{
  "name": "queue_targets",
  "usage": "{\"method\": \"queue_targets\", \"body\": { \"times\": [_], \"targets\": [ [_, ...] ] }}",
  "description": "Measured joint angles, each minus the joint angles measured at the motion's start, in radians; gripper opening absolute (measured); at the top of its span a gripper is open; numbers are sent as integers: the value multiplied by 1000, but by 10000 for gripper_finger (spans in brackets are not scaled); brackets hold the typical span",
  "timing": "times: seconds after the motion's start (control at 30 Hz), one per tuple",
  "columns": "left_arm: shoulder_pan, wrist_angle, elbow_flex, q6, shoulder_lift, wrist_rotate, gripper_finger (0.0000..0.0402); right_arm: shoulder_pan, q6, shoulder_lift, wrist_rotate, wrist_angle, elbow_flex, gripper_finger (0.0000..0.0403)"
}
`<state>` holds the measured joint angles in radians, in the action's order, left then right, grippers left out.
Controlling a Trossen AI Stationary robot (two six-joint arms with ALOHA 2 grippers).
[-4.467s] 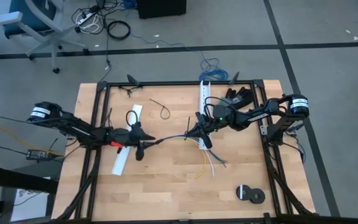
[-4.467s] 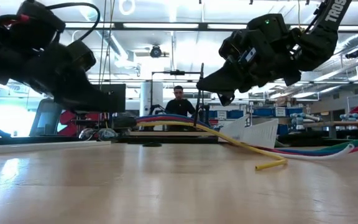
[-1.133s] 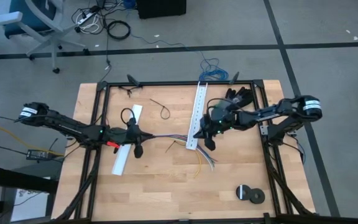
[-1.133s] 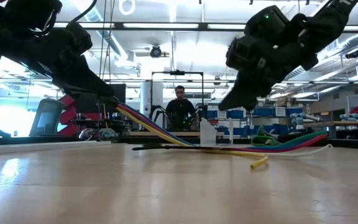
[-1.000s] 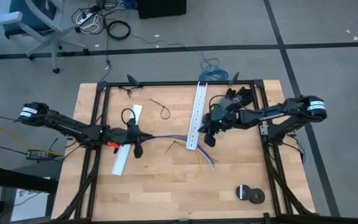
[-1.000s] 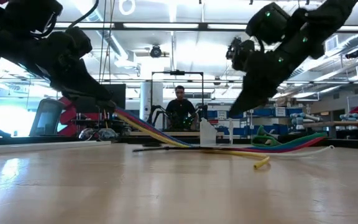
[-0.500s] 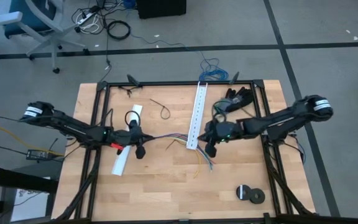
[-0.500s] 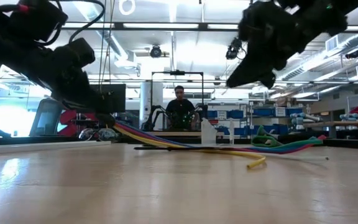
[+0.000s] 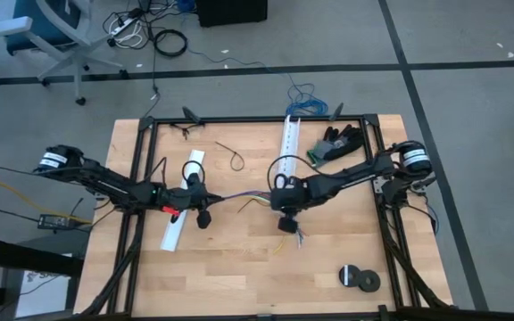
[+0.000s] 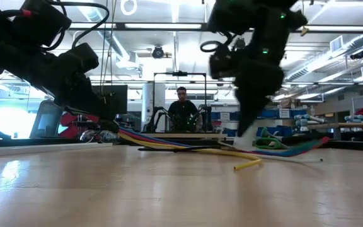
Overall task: Ziptie cables
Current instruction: Wrap the cable wires with black zip tie
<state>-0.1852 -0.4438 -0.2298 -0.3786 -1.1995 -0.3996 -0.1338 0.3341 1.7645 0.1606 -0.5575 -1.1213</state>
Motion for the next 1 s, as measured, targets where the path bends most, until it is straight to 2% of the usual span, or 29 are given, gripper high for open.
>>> {"method": "queue_targets", "body": {
  "times": [0.17, 0.33, 0.47, 0.53, 0.6, 0.67, 0.73, 0.8, 1.0],
  "targets": [
    [0, 4, 0, 0, 0, 0, 9, 2, 5, -50, 136, -337, -32, 0],
    [0, 8, 0, -3, 0, 0, 9, 32, 21, -121, 203, -511, 7, 0],
    [0, 9, 0, -19, 0, 0, 9, 40, 28, -189, 260, -501, 23, 0],
    [0, 6, 0, -21, 0, 0, 9, 29, 37, -227, 283, -430, 23, 0],
    [0, 4, 0, -21, 0, 0, 9, 16, 26, -254, 256, -304, 23, 0],
    [0, -3, 0, -21, 0, 0, 9, 14, -8, -260, 171, -153, 23, 0],
    [0, -15, 0, -21, 0, 0, 9, 14, -37, -239, 97, -45, 21, 0],
    [0, -19, 0, -21, 0, 0, 9, 18, -45, -192, 61, -9, 20, 0],
    [0, -87, 0, -15, 1, 14, 5, 26, -47, -27, 10, -134, 23, 0]
  ]
}}
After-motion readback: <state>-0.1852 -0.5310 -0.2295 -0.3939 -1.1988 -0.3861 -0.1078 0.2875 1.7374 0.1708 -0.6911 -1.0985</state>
